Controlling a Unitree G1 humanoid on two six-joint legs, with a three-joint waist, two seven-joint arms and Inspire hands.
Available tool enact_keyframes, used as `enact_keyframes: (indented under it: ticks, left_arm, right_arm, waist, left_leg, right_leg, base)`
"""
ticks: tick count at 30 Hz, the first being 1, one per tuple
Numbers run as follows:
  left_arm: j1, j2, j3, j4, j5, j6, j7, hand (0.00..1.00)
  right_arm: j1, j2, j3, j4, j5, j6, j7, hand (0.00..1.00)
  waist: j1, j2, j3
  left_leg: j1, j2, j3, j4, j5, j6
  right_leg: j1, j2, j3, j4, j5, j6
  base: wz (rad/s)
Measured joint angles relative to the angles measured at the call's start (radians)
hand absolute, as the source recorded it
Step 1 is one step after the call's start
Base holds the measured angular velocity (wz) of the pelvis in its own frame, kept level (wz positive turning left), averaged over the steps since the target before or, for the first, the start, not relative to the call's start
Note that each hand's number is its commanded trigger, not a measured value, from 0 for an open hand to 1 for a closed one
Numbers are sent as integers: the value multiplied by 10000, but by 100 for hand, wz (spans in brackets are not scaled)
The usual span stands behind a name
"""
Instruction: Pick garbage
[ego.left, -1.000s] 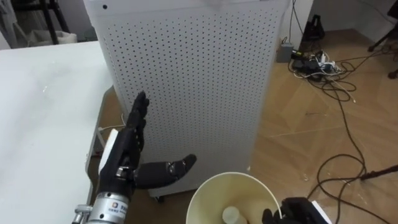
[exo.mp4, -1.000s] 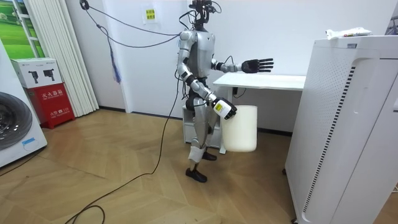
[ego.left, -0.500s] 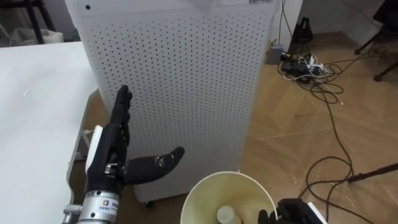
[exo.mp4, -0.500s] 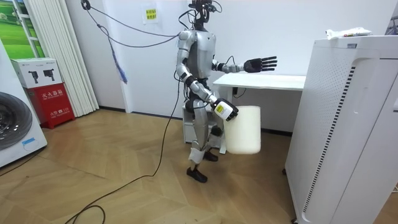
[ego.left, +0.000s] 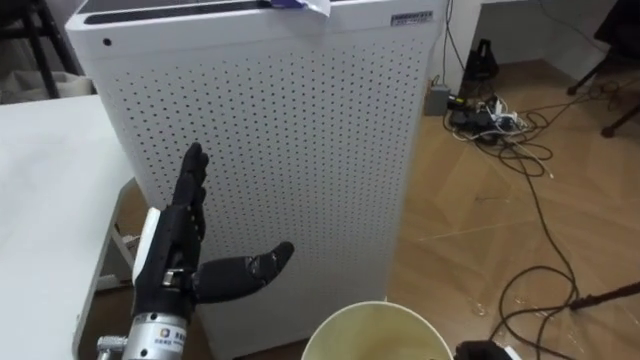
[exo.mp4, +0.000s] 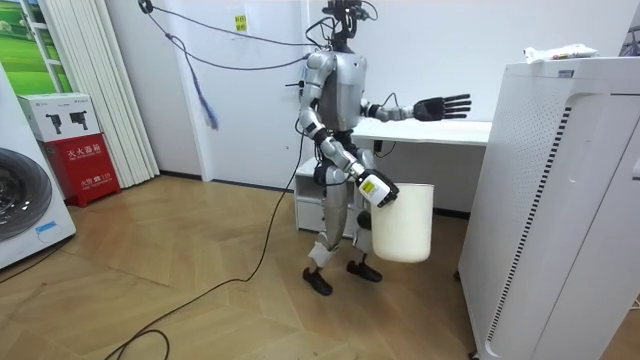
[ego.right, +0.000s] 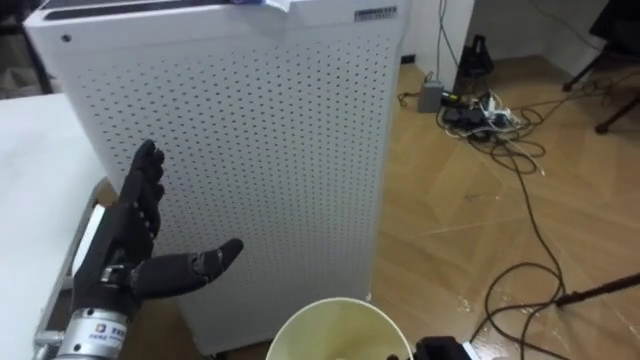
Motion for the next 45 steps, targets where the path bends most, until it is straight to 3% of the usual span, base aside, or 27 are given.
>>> enact_keyframes:
  ticks: [2,5,6,7,9,10,11,12,13,14,15,16,17,18,19,23,29,31,32,34,37,45]
  left_arm:
    - [-60,-6,-20,-8,17,0,-10,0]
    - [-88,22,6,-10,341,0,30,0]
    - [-177,27,1,-14,450,0,106,0]
    - [-279,40,-3,-22,618,-7,234,0]
    - [-317,49,-6,-44,880,-36,412,0]
    - [-335,47,-5,-81,983,-62,576,0]
    - [-365,35,-2,-81,1045,-63,687,0]
    - [-433,-7,40,-79,1137,-63,877,0]
    - [-574,4,20,-80,1151,-66,950,0]
    - [-649,17,-8,-80,1157,-75,955,0]
    - [-760,35,-33,-81,1158,-112,984,0]
    - [-815,29,-18,-99,1160,-130,1071,0]
    - [-728,7,-34,-134,1165,-134,1096,0]
    - [-398,3,-38,-398,1196,-151,1177,0]
    - [-259,15,-36,-604,1382,-190,1280,0]
    - [-19,6,-41,-746,2054,-213,1528,0]
    - [99,34,-18,-846,2568,-205,2032,0]
    - [139,32,102,-1571,3170,-224,2347,0]
    - [132,33,177,-1831,3336,-281,2422,0]
    - [105,31,521,-2672,3904,-773,2720,0]
    - [76,35,793,-3005,4552,-1316,3068,0]
    - [43,35,790,-3007,5231,-1373,3355,0]
  right_arm:
    - [-127,51,5,-18,18,1,-58,100]
    - [-144,10,-9,-46,10,0,-258,100]
    - [-145,10,-11,-44,12,1,-290,100]
    - [-153,28,-10,-42,13,1,-323,100]
    - [-156,10,-12,-44,15,-1,-365,100]
    - [-178,18,-9,-43,10,-5,-376,100]
    - [-231,20,-9,-40,13,-5,-374,100]
    - [-374,27,-7,-41,23,-9,-307,100]
    - [-428,25,-4,-43,48,-38,-263,100]
    - [-428,18,-2,-42,41,-47,-254,100]
    - [-427,18,24,-40,41,-50,-256,100]
    - [-448,12,88,-29,36,-55,-256,100]
    - [-416,17,114,3,22,-55,-257,100]
    - [-402,13,166,2,17,-55,-257,100]
    - [-404,12,170,3,22,-55,-273,100]
    - [-406,14,219,-4,-63,-54,-214,100]
    - [-432,23,237,-38,-32,-141,-152,100]
    - [-431,20,236,-34,-32,-170,-146,100]
    - [-431,21,238,-34,-32,-199,-139,100]
    - [-425,20,239,-33,-46,-246,-76,100]
    - [-424,25,240,-34,-47,-292,84,100]
    - [-425,27,235,-47,-56,-581,294,100]
  waist:
    - [-5,-62,39]
    - [-50,-111,51]
    - [-144,-104,50]
    - [-218,-99,48]
    - [-232,43,-13]
    - [-186,114,-4]
    - [-164,151,14]
    - [-107,234,54]
    - [-135,308,68]
    - [-165,343,77]
    - [-284,349,84]
    - [-341,337,81]
    - [-416,390,56]
    - [-489,434,12]
    - [-457,422,18]
    - [-190,379,16]
    - [-169,243,2]
    - [-173,165,-42]
    - [-173,156,-47]
    - [-171,164,-53]
    - [-170,180,-66]
    - [-1,201,-67]
  left_leg:
    - [-116,-14,20,362,-426,-4]
    - [-125,-160,55,850,-920,121]
    - [-105,-186,117,1123,-1130,212]
    - [8,-192,226,1210,-1314,272]
    - [155,-151,179,1176,-1472,330]
    - [318,-146,71,1028,-1521,361]
    - [381,-145,-45,981,-1532,358]
    - [519,-111,-157,869,-1534,347]
    - [681,-35,-202,724,-1552,315]
    - [782,-16,-262,669,-1557,305]
    - [961,-25,-381,570,-1592,242]
    - [1087,-13,-431,599,-1719,112]
    - [1158,15,-558,581,-1748,72]
    - [1260,89,-712,447,-1730,-8]
    - [1303,168,-772,228,-1667,-118]
    - [1646,357,-843,-239,-1529,-333]
    - [2229,498,-869,-910,-1322,-552]
    - [2274,573,-869,-1021,-1292,-589]
    - [2301,585,-870,-1051,-1290,-592]
    - [2614,596,-854,-1292,-1281,-606]
    - [2936,605,-854,-1521,-1277,-610]
    - [3110,625,-867,-1724,-1266,-627]
  right_leg:
    - [-21,-95,-29,346,-241,38]
    - [-640,-586,-472,2348,-285,304]
    - [-1020,-785,-361,3401,-29,440]
    - [-1329,-965,-347,4170,331,457]
    - [-1565,-1033,-365,4694,986,467]
    - [-1661,-961,-352,4850,1131,498]
    - [-1740,-900,-286,4802,1005,495]
    - [-2061,-742,-206,4625,555,368]
    - [-2292,-579,-258,3918,350,301]
    - [-2337,-489,-257,3350,341,302]
    - [-2313,-427,-254,1896,446,330]
    - [-2323,-318,-230,984,1370,136]
    - [-2211,-303,-263,904,1418,169]
    - [-1970,-153,-345,535,1418,57]
    - [-1885,-81,-454,292,1467,-18]
    - [-1498,300,-523,-293,1620,-172]
    - [-814,661,-530,-1232,1881,-279]
    - [-705,768,-543,-1498,2015,-326]
    - [-678,784,-544,-1533,2030,-329]
    - [-452,825,-535,-1644,2057,-328]
    - [-198,869,-497,-1798,2060,-322]
    - [20,917,-519,-2029,2094,-301]
  base:
    - [-2]
    - [12]
    - [39]
    - [39]
    - [11]
    - [-5]
    - [-21]
    - [-20]
    - [-14]
    - [17]
    - [22]
    - [28]
    - [17]
    - [21]
    - [17]
    - [-2]
    - [-3]
    - [-2]
    - [-5]
    - [-12]
    - [-9]
    - [0]
